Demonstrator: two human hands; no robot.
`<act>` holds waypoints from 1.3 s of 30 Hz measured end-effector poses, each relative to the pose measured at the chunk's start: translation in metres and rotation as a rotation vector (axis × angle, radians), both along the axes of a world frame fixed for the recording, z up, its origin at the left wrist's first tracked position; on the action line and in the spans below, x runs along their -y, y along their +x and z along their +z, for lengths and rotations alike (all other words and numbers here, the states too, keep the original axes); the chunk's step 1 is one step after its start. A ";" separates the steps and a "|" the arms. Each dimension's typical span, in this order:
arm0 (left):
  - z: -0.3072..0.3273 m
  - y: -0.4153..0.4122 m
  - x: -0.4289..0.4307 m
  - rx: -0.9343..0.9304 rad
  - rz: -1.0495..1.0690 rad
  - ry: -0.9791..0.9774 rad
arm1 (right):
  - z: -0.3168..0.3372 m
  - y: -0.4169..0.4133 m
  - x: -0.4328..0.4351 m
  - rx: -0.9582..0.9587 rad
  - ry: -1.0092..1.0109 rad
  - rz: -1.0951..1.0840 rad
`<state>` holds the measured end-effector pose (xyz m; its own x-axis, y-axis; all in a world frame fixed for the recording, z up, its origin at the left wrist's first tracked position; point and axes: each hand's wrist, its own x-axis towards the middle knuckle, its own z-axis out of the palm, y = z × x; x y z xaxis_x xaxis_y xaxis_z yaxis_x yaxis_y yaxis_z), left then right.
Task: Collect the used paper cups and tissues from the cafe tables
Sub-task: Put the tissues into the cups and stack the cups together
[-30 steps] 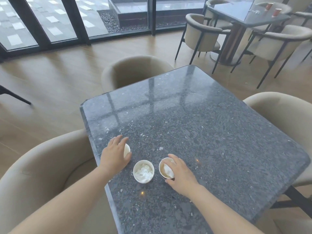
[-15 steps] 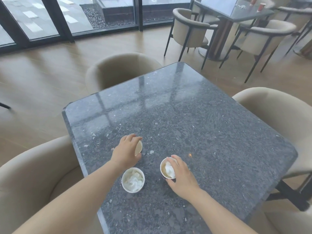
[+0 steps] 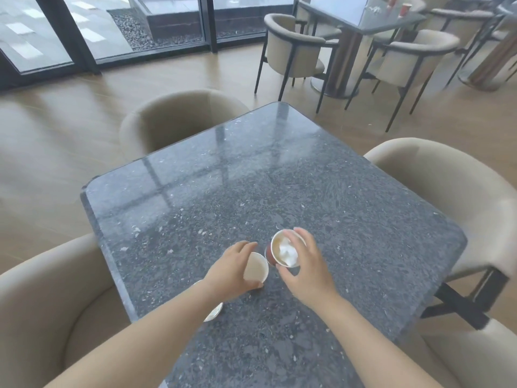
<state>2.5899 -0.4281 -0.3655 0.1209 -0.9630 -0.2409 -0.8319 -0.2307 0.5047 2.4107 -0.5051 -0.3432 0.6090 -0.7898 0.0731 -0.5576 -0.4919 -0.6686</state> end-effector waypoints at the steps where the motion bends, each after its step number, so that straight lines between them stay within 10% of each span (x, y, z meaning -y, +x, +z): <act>1: 0.003 0.005 -0.004 0.011 0.023 -0.007 | 0.009 0.008 0.001 0.041 -0.035 0.002; 7: 0.012 0.036 -0.042 0.111 0.057 0.071 | 0.023 0.043 -0.009 0.080 -0.106 0.119; 16: -0.003 0.028 -0.073 0.023 0.128 0.234 | -0.020 0.047 -0.028 -0.423 0.026 0.286; 39: 0.005 0.024 -0.078 0.099 0.133 0.258 | -0.027 0.025 -0.037 -0.485 -0.153 0.343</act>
